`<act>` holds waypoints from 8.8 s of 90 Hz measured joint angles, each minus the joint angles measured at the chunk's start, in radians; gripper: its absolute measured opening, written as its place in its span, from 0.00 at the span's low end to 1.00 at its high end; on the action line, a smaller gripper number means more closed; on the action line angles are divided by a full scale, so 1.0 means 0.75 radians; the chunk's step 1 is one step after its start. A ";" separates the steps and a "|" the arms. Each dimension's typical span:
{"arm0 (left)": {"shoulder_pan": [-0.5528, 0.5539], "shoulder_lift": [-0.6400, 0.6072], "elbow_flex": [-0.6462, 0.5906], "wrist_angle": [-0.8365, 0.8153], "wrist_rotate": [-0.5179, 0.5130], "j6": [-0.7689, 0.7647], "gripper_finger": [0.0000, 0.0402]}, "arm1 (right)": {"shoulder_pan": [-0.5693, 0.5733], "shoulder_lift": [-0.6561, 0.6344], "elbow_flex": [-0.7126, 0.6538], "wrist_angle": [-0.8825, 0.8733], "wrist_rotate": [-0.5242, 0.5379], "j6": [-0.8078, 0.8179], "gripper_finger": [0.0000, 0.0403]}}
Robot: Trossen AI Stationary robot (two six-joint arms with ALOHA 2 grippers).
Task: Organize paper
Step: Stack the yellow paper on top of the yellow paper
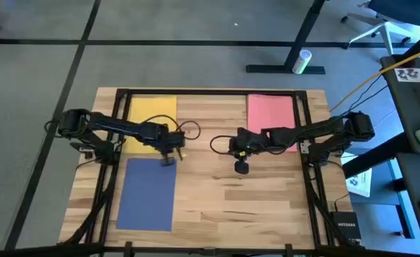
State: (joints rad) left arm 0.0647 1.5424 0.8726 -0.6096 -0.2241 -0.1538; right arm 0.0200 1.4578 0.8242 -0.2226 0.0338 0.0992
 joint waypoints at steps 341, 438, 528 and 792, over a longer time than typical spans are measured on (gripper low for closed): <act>0.543 0.326 0.153 0.322 -0.253 -0.262 0.00 | 0.000 0.000 -0.001 -0.057 0.014 0.002 0.01; -0.139 -0.238 -0.247 -0.258 0.043 -0.098 0.00 | 0.055 0.000 -0.001 -0.085 0.036 0.001 0.01; 0.045 -0.153 -0.296 -0.135 0.081 0.033 0.00 | 0.063 0.000 -0.001 -0.086 0.067 0.009 0.01; 0.022 -0.171 -0.285 -0.343 -0.160 -0.936 0.00 | 0.063 0.001 -0.001 -0.078 0.070 0.003 0.01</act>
State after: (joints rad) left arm 0.0810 1.4142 0.6590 -0.8666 -0.3443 -0.8555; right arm 0.0669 1.4582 0.8234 -0.2808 0.0860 0.1013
